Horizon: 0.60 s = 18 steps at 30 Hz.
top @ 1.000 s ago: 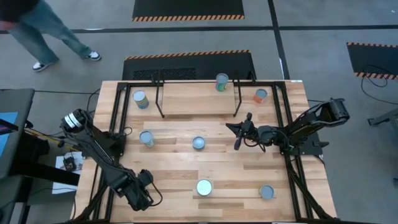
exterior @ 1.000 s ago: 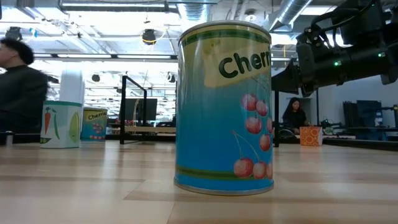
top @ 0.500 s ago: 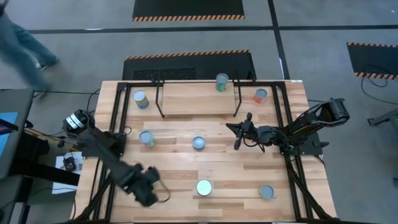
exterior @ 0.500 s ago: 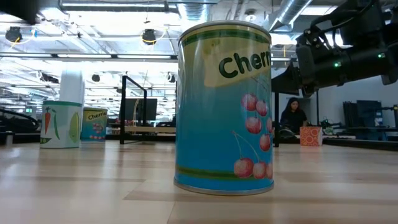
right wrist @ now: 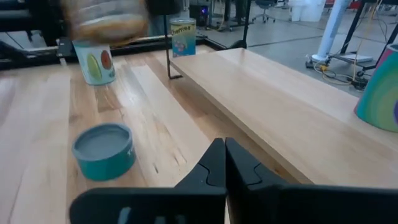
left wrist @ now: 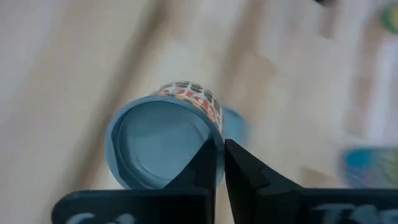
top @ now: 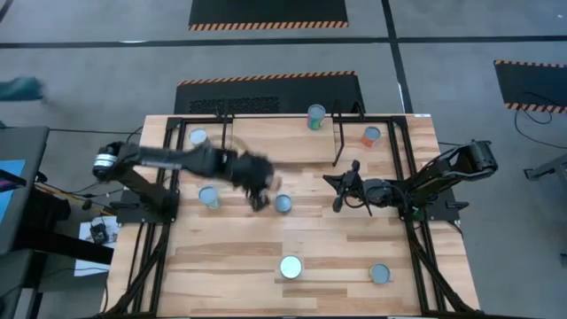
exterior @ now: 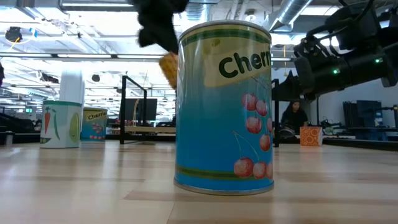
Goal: Pick and place cans onto a shelf
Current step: Put the canned black beans on the shelf
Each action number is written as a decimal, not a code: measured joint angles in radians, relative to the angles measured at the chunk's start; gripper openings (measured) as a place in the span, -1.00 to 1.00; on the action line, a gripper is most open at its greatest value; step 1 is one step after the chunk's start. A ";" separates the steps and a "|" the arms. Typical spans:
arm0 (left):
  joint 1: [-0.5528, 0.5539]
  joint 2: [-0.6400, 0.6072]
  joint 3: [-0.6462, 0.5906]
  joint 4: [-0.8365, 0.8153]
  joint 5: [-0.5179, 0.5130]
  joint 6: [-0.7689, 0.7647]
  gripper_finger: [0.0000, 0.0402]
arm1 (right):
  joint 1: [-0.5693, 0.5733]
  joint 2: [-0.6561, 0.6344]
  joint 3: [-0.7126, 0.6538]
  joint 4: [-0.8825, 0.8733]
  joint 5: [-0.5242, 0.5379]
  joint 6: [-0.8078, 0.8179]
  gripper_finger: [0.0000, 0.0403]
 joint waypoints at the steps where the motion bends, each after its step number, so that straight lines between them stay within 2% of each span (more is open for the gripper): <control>1: 0.048 0.021 0.029 0.001 0.008 0.066 -0.99 | -0.001 0.000 0.000 0.000 0.000 0.002 -0.96; 5: 0.206 0.141 0.151 -0.004 0.041 0.301 -0.99 | -0.001 0.000 0.000 -0.015 0.000 0.001 -0.96; 9: 0.321 0.285 0.296 -0.017 0.070 0.447 -0.99 | -0.031 0.000 0.000 -0.014 0.001 -0.040 -0.96; 14: 0.417 0.459 0.491 -0.071 0.083 0.561 -0.99 | -0.095 0.000 0.000 -0.015 -0.018 -0.104 -0.96; 18: 0.464 0.589 0.634 -0.117 0.083 0.595 -0.99 | -0.149 0.000 0.000 -0.004 -0.038 -0.144 -0.96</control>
